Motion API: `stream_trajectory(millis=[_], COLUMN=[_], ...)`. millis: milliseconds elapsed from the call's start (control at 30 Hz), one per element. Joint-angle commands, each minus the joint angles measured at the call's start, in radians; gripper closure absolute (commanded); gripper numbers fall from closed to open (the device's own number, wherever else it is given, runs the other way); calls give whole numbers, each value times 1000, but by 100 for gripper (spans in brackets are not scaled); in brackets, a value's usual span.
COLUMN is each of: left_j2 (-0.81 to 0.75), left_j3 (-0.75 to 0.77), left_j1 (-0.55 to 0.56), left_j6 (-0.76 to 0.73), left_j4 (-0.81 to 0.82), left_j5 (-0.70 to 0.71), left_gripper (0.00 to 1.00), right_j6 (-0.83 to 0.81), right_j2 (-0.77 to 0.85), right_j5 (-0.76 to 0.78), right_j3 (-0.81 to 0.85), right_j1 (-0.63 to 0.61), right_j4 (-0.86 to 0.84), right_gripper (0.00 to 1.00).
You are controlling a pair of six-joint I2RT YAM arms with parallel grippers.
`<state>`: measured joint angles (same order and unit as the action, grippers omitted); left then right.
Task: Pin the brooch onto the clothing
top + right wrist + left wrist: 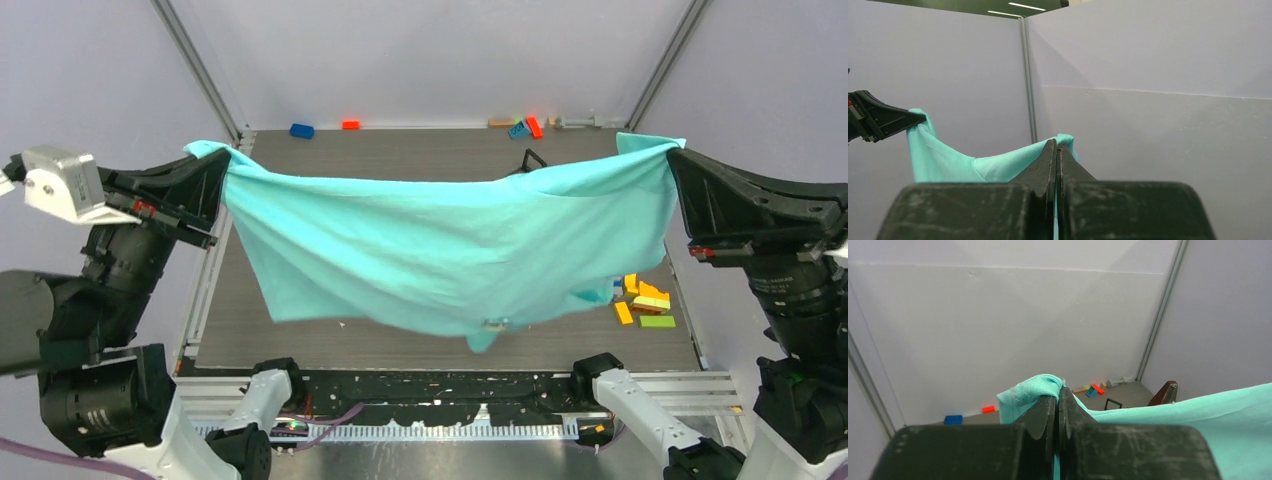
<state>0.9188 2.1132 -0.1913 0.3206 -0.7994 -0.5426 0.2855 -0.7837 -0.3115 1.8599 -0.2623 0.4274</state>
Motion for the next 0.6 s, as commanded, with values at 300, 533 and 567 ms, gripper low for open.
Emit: stream_trajectory(millis=[300, 533, 567], left_j2=[275, 644, 701], left_j3=[-509, -703, -694], left_j1=[-5, -5, -5], left_j6=[97, 135, 138], left_j4=[258, 544, 557], left_j5=[125, 187, 187], left_gripper=[100, 90, 70], right_j6=[-94, -77, -72], right_j2=[-433, -1018, -1076], right_j5=[178, 183, 176], right_j3=[-363, -369, -332], right_j1=[0, -1, 0], right_j4=[-414, -756, -726], right_gripper=[100, 100, 97])
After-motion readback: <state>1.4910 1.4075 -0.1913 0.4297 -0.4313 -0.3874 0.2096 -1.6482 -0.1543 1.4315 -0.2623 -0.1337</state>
